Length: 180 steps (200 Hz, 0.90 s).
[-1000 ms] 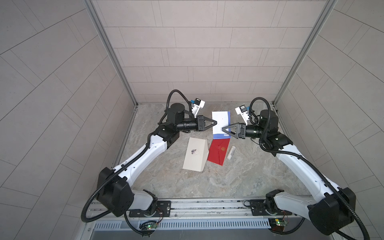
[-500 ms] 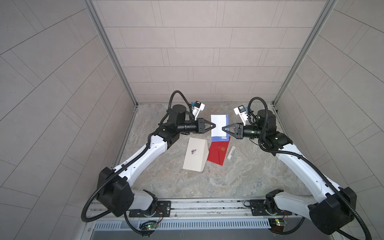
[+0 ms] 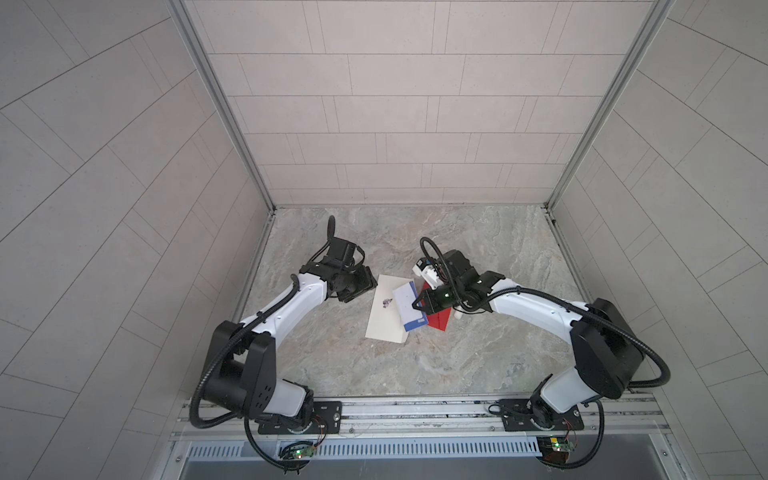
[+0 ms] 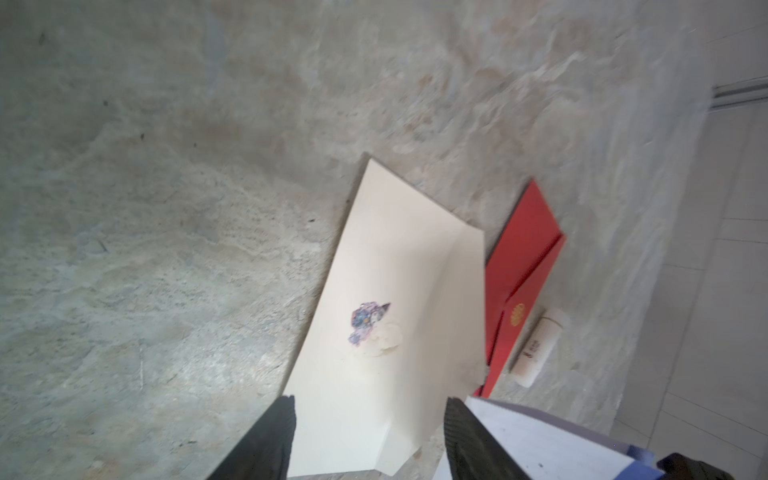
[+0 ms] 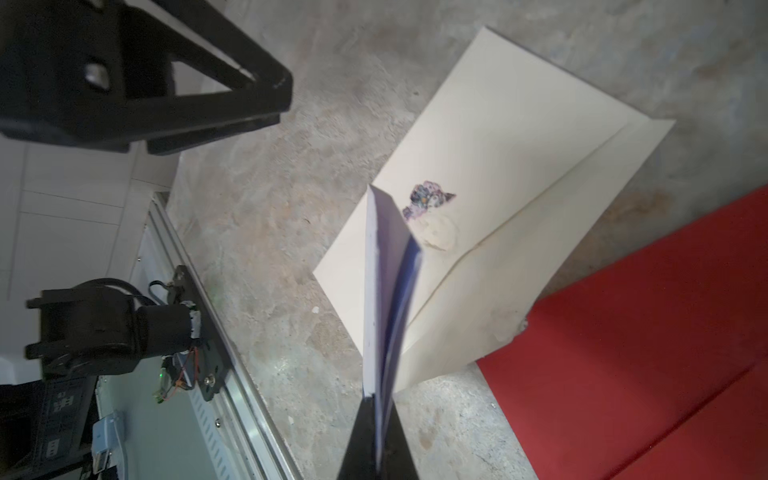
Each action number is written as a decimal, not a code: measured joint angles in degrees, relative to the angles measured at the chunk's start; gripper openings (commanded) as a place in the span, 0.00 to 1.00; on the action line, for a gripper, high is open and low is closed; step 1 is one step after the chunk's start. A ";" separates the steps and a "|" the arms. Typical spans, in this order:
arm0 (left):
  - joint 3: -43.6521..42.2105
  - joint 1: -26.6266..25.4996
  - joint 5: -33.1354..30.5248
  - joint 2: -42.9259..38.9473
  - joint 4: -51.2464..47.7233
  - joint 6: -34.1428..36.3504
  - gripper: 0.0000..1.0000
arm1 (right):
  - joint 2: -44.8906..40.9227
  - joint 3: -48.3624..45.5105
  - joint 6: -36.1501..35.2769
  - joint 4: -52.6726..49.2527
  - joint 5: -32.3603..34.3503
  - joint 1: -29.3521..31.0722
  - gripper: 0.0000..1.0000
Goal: Place the letter into the envelope and seal it
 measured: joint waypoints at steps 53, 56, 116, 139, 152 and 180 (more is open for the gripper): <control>-0.04 -1.60 -2.01 7.54 -5.42 5.84 0.63 | 5.03 3.98 0.79 -4.50 4.74 -1.14 0.00; -0.07 -1.79 -1.99 7.85 -5.53 6.08 0.63 | 5.03 4.07 0.90 -4.72 4.94 -1.25 0.00; 0.52 -4.28 0.28 13.09 -5.51 9.14 0.62 | 10.10 6.91 3.85 -8.90 8.39 -3.52 0.00; 1.53 -4.98 1.31 14.03 -5.49 9.77 0.62 | 12.41 8.26 4.50 -10.45 8.74 -3.54 0.00; 2.08 -5.29 1.86 14.51 -5.46 10.21 0.62 | 13.49 9.40 4.81 -10.91 8.70 -3.54 0.00; 3.04 -5.73 2.91 15.39 -5.27 10.91 0.62 | 14.69 11.19 5.11 -11.32 8.48 -3.54 0.00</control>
